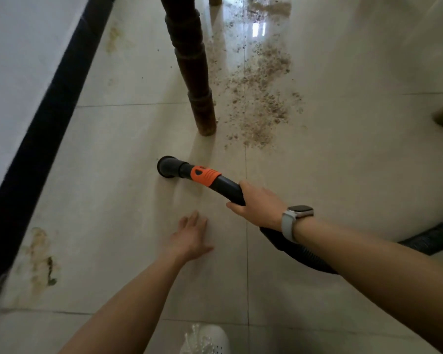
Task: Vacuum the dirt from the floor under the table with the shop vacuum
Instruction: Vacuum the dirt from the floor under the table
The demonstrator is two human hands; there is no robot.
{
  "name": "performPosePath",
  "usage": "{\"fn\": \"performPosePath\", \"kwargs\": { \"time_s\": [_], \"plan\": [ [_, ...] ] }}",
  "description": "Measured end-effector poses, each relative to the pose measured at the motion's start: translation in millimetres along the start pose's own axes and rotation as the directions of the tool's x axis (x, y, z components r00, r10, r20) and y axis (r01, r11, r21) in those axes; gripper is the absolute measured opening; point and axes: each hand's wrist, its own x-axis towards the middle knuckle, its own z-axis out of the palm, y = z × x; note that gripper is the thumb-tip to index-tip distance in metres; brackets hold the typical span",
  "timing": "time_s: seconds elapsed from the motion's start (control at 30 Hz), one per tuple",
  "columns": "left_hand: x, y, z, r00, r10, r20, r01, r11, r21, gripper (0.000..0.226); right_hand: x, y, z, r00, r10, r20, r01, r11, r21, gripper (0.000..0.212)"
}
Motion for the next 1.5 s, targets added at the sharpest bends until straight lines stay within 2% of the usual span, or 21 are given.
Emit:
{"fn": "performPosePath", "kwargs": {
  "time_s": [0.13,0.27,0.33,0.4,0.47,0.57,0.63,0.77,0.83,0.93,1.03,1.1,1.17,1.27,1.43,1.5],
  "plan": [
    [-0.8,-15.3,3.7,1.0,-0.027,-0.002,0.027,0.999,-0.026,0.084,21.3,-27.0,7.3,0.997,-0.072,-0.017,0.071,0.996,-0.054,0.037],
    [-0.6,-14.0,2.9,0.999,-0.036,-0.013,0.035,0.997,-0.064,0.077,38.1,-41.8,8.9,0.996,-0.038,-0.078,0.031,0.996,-0.089,0.037],
    [-0.5,-11.7,1.3,0.998,-0.052,-0.03,0.048,0.991,-0.127,0.072,36.7,-38.7,5.9,0.994,-0.007,-0.106,-0.001,0.997,-0.073,0.036],
    [-0.8,-5.6,-4.2,0.993,-0.094,-0.072,0.07,0.957,-0.283,0.064,25.0,-26.7,1.9,0.991,0.037,-0.131,-0.044,0.998,-0.051,0.034],
    [-4.7,9.9,-15.5,0.973,-0.182,-0.141,0.069,0.814,-0.576,0.048,6.5,-8.5,-0.8,0.985,0.081,-0.152,-0.09,0.994,-0.056,0.035],
    [-7.4,44.7,-38.2,0.943,-0.286,-0.172,-0.018,0.47,-0.882,0.024,-23.3,18.5,-4.4,0.974,0.133,-0.181,-0.15,0.985,-0.083,0.038],
    [-5.8,74.3,-52.5,0.954,-0.265,-0.143,-0.057,0.306,-0.95,0.029,-39.0,33.0,-6.3,0.965,0.158,-0.207,-0.181,0.979,-0.095,0.038],
    [-1.8,133.1,-70.3,0.988,-0.129,-0.082,-0.061,0.159,-0.985,0.031,-62.3,53.3,-9.3,0.951,0.167,-0.259,-0.207,0.969,-0.133,0.038],
    [0.1,154.3,-71.7,0.995,-0.09,-0.052,-0.036,0.167,-0.985,0.033,-69.7,60.4,-9.7,0.951,0.169,-0.259,-0.212,0.966,-0.151,0.037],
    [5.5,169.8,-68.7,0.992,-0.124,-0.029,-0.004,0.202,-0.979,0.046,-74.5,68.4,-10.3,0.963,0.168,-0.213,-0.193,0.975,-0.105,0.035],
    [1.2,173.1,-72.8,0.987,-0.162,-0.023,0.017,0.241,-0.97,0.048,-74.3,77.2,-12.2,0.978,0.183,-0.102,-0.175,0.981,0.083,0.036],
    [-4.4,173.8,-77.2,0.985,-0.169,-0.031,0.021,0.3,-0.954,0.041,-76.1,81.6,-14.8,0.979,0.203,0.007,-0.199,0.953,0.23,0.037],
    [-12.7,175.0,-84.3,0.985,-0.162,-0.055,0.01,0.373,-0.928,0.025,-78.0,83.8,-19.2,0.978,0.194,0.078,-0.208,0.932,0.297,0.038],
    [-21.2,177.0,-100.5,0.992,-0.116,-0.054,0.002,0.438,-0.899,0.011,-76.6,80.4,-32.7,0.978,0.184,0.094,-0.204,0.93,0.305,0.039],
    [-18.0,173.6,-117.5,0.99,-0.137,-0.02,0.042,0.438,-0.898,0.022,-60.5,69.5,-47.7,0.97,0.213,0.114,-0.238,0.925,0.297,0.042],
    [-10.7,169.1,-120.4,0.995,-0.101,-0.005,0.042,0.452,-0.891,0.023,-52.4,66.9,-47.8,0.969,0.225,0.101,-0.244,0.928,0.28,0.042]
  ]
}}
